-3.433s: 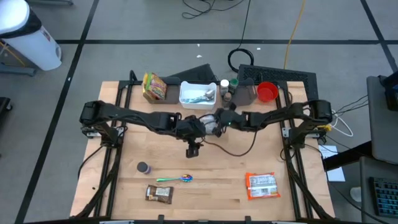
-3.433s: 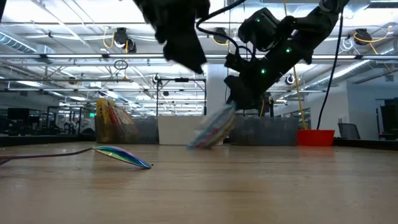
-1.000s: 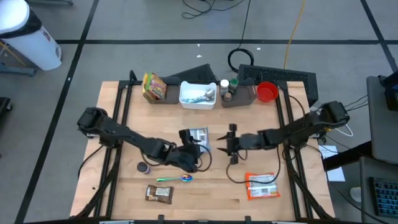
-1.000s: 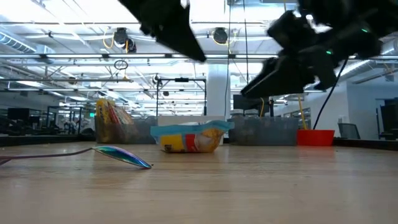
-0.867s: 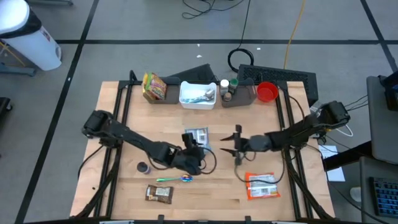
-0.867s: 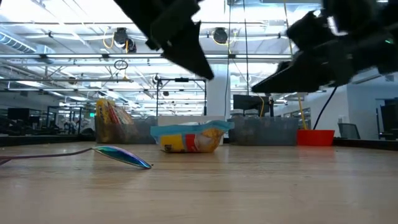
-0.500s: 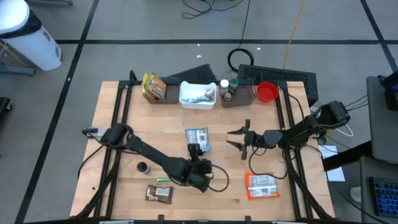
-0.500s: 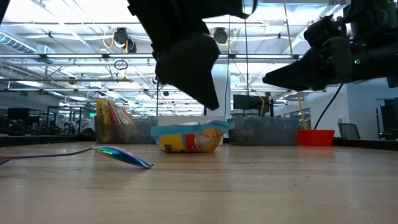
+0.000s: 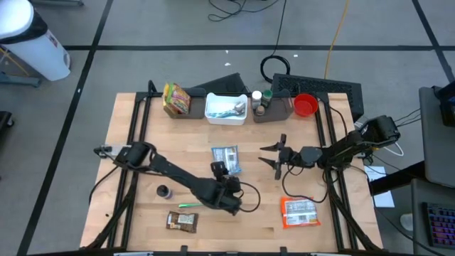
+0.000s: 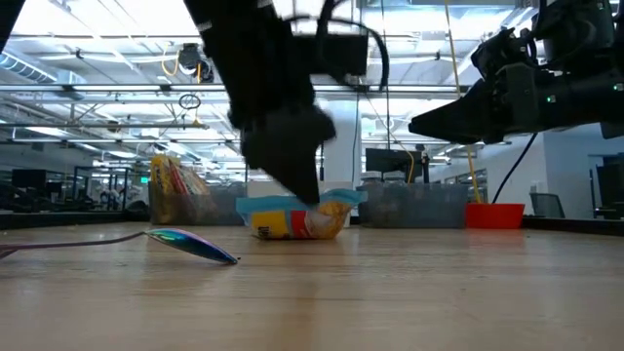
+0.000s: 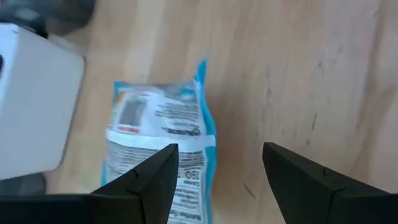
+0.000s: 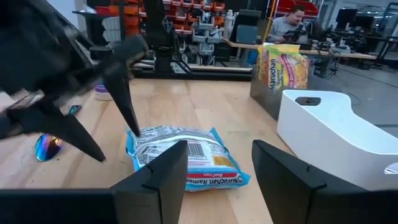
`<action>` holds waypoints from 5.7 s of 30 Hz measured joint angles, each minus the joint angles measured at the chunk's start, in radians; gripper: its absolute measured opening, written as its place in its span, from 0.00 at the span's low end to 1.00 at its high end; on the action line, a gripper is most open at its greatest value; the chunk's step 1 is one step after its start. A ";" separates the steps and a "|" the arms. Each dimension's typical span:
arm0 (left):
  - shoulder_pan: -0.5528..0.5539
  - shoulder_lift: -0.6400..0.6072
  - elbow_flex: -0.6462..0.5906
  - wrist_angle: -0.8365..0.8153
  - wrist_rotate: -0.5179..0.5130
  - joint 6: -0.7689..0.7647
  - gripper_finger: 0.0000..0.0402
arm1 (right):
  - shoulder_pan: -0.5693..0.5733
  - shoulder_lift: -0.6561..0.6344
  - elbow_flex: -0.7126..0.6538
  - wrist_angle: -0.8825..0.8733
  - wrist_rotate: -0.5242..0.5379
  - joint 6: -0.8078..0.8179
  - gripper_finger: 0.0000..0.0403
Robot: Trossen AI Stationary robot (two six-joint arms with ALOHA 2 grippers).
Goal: Pick & Place Food Item
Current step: Put the blue noodle pack into the left black bin
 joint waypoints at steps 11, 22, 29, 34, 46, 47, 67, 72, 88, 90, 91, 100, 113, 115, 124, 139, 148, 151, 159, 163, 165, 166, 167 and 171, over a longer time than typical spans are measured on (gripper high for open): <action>0.000 0.065 -0.001 -0.005 -0.043 0.003 0.61 | 0.000 0.000 0.000 -0.007 -0.001 -0.003 0.42; 0.024 0.064 -0.001 -0.007 -0.073 0.004 0.44 | 0.000 0.000 0.000 -0.007 -0.001 -0.003 0.41; 0.040 0.064 -0.001 -0.007 -0.039 0.022 0.18 | 0.000 0.000 0.000 -0.007 -0.001 -0.003 0.42; 0.039 0.050 -0.001 -0.008 -0.039 0.063 0.02 | 0.000 0.000 0.000 -0.008 0.000 -0.003 0.42; 0.113 -0.175 0.085 -0.227 -0.059 0.048 0.01 | -0.033 0.000 0.000 -0.040 0.001 0.011 0.42; 0.124 -0.214 0.085 -0.237 -0.059 0.048 0.01 | -0.033 0.000 0.001 -0.042 0.001 0.020 0.42; 0.663 -0.837 0.086 -0.322 0.007 0.085 0.00 | -0.033 0.000 0.001 -0.076 0.001 0.084 0.41; 0.861 -0.829 0.076 -0.239 0.199 0.197 0.00 | -0.033 0.000 0.000 -0.122 0.001 0.098 0.40; 1.151 -0.816 -0.425 0.430 0.644 0.284 0.00 | -0.031 0.097 0.001 -0.205 0.002 0.306 0.38; 1.162 -0.815 -0.479 0.481 0.702 0.284 0.00 | -0.031 0.107 0.001 -0.185 0.003 0.289 0.38; 1.165 -0.815 -0.498 0.501 0.723 0.283 0.00 | -0.031 0.107 0.001 -0.169 0.003 0.278 0.38; 1.195 -0.816 -0.552 0.581 0.758 0.246 0.00 | -0.033 0.106 0.004 -0.116 0.060 0.240 0.38; 1.235 -0.816 -0.552 0.512 0.759 0.087 0.00 | -0.032 0.106 0.004 -0.089 0.059 0.264 0.37; 1.234 -0.816 -0.552 0.488 0.735 0.066 0.00 | -0.026 0.106 0.004 -0.100 0.057 0.266 0.37; 1.185 -0.847 -0.552 0.434 0.570 -0.028 0.00 | 0.062 0.106 0.004 -0.249 0.316 0.326 0.34; 1.091 -1.042 -0.668 0.460 0.277 -0.260 0.00 | 0.102 0.247 0.004 -0.135 0.494 0.439 0.32; 1.093 -1.040 -0.774 0.633 0.313 -0.282 0.00 | 0.102 0.288 0.004 -0.060 0.444 0.412 0.32; 1.083 -1.043 -0.773 0.671 0.324 -0.254 0.00 | 0.102 0.288 0.004 -0.059 0.444 0.397 0.32; 1.090 -1.042 -0.774 0.669 0.329 -0.256 0.00 | 0.100 0.288 0.004 -0.059 0.444 0.397 0.32; 1.090 -1.042 -0.774 0.669 0.313 -0.271 0.00 | 0.100 0.288 0.004 -0.059 0.444 0.397 0.32; 1.088 -1.042 -0.780 0.693 0.311 -0.284 0.00 | 0.100 0.288 0.004 -0.059 0.444 0.397 0.32; 1.083 -1.039 -0.789 0.718 0.310 -0.286 0.00 | 0.100 0.288 0.004 -0.060 0.444 0.397 0.32; 1.076 -1.030 -0.800 0.743 0.309 -0.287 0.00 | 0.100 0.288 0.004 -0.059 0.444 0.397 0.32; 1.063 -1.016 -0.870 0.794 0.312 -0.318 0.00 | 0.100 0.288 0.004 -0.060 0.444 0.397 0.32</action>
